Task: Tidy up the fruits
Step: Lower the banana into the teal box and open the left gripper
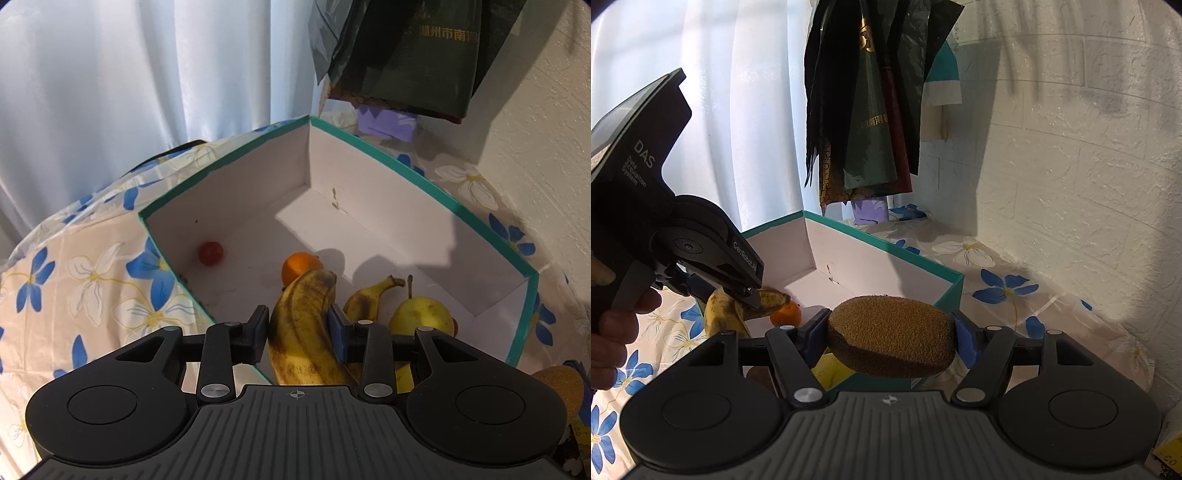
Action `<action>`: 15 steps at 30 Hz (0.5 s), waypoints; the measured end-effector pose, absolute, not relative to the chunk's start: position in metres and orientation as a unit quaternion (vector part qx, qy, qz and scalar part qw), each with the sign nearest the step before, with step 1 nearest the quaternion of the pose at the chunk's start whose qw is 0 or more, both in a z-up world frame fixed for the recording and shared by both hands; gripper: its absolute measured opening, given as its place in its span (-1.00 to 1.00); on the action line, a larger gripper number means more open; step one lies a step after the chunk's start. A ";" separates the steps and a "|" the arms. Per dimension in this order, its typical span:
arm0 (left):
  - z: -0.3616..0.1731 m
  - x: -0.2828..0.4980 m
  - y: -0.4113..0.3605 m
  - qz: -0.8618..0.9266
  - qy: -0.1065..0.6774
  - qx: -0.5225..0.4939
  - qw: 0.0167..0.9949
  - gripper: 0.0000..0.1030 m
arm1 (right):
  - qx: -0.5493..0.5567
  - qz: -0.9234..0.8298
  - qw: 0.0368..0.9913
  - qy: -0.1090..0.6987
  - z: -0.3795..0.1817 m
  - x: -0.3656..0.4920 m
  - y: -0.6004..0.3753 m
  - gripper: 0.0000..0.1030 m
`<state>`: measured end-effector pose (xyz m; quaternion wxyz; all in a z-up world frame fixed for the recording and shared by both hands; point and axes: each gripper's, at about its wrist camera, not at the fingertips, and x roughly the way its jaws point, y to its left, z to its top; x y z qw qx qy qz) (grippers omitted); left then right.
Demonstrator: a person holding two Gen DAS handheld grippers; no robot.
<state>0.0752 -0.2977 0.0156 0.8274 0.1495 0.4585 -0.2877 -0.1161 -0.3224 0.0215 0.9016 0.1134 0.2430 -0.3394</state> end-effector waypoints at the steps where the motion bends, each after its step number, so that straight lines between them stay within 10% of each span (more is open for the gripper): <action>1: 0.014 0.075 -0.299 -0.287 0.459 0.151 0.827 -0.25 | 0.114 -0.340 0.901 0.243 0.021 -0.116 -0.323 0.32; 6: 0.006 0.076 -0.304 -0.283 0.461 0.160 0.826 -0.30 | 0.118 -0.342 0.900 0.244 0.019 -0.116 -0.327 0.32; 8: 0.007 0.075 -0.305 -0.279 0.451 0.164 0.832 -0.78 | 0.120 -0.343 0.899 0.244 0.018 -0.116 -0.327 0.32; 15: 0.011 0.078 -0.296 -0.271 0.442 0.162 0.840 -0.57 | 0.121 -0.342 0.898 0.249 0.015 -0.113 -0.328 0.32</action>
